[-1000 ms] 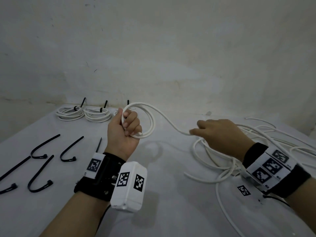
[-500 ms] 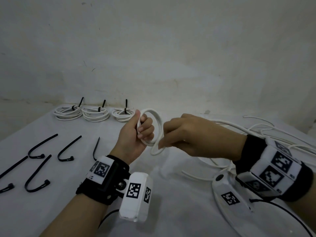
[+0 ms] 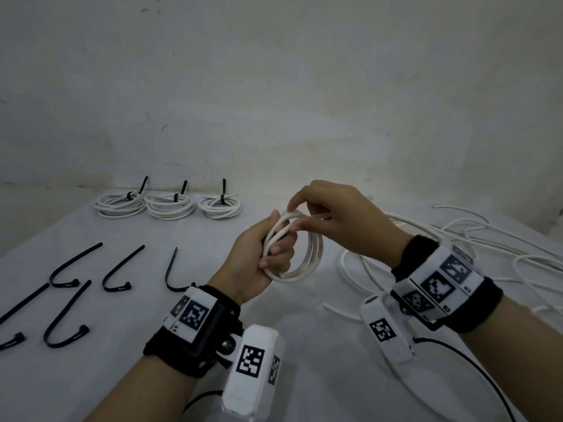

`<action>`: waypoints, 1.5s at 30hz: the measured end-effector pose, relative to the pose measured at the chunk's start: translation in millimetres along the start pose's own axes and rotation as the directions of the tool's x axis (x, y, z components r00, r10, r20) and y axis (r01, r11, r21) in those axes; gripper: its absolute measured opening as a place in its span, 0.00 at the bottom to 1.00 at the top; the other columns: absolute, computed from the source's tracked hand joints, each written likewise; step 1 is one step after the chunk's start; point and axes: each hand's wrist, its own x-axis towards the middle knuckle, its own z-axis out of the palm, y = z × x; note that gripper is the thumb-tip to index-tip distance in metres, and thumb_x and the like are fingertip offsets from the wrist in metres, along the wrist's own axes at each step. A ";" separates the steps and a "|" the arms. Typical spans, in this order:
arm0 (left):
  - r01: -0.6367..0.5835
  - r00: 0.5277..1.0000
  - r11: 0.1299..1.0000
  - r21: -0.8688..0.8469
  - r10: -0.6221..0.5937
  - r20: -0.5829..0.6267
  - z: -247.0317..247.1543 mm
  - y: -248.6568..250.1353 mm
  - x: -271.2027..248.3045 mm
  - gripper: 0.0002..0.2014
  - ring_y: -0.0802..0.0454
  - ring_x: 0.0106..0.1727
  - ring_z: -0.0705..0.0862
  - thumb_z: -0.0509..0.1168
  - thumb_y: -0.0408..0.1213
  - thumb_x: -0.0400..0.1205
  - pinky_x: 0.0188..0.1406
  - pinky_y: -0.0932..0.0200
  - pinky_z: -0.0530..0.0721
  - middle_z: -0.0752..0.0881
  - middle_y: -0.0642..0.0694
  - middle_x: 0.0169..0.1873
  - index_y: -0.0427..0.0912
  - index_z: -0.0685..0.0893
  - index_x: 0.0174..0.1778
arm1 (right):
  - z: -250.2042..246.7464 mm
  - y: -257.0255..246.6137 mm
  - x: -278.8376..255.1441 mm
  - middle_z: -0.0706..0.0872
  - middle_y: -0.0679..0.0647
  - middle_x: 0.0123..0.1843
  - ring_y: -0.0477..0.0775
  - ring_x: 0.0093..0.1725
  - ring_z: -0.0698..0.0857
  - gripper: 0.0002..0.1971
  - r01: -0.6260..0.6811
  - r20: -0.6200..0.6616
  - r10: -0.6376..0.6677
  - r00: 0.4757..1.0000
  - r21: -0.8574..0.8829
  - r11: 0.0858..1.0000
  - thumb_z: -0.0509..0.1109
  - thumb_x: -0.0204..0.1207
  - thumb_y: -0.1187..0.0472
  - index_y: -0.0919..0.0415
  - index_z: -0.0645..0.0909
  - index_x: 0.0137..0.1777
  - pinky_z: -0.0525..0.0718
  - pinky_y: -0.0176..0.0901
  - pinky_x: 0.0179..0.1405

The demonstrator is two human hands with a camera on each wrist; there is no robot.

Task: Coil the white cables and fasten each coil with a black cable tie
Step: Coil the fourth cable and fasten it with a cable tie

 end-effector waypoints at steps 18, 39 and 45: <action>-0.036 0.997 0.997 0.067 0.040 -0.063 5.8 10.8 -7.2 0.21 0.65 0.10 0.58 0.63 0.57 0.76 0.09 0.72 0.59 0.61 0.55 0.14 0.45 0.72 0.25 | 8.1 11.4 -1.7 0.85 0.50 0.42 0.46 0.39 0.84 0.15 -0.029 0.096 0.014 0.995 0.152 0.988 0.70 0.78 0.64 0.57 0.80 0.65 0.81 0.31 0.41; -0.166 0.939 0.887 0.431 0.276 -0.206 10.8 14.9 -7.2 0.20 0.62 0.16 0.54 0.58 0.46 0.83 0.10 0.72 0.54 0.58 0.55 0.18 0.47 0.64 0.26 | 13.7 0.6 -5.4 0.85 0.54 0.33 0.56 0.35 0.90 0.07 -0.329 0.205 0.260 0.943 0.678 0.658 0.66 0.80 0.61 0.65 0.81 0.52 0.86 0.40 0.40; -0.189 0.923 0.934 0.305 0.275 -0.271 14.8 10.1 -4.7 0.21 0.62 0.15 0.54 0.59 0.49 0.82 0.09 0.70 0.52 0.56 0.55 0.17 0.48 0.59 0.27 | 23.6 -14.8 -3.4 0.62 0.47 0.20 0.45 0.18 0.66 0.20 -0.477 0.416 0.276 0.867 0.853 0.213 0.58 0.74 0.41 0.58 0.66 0.35 0.80 0.40 0.29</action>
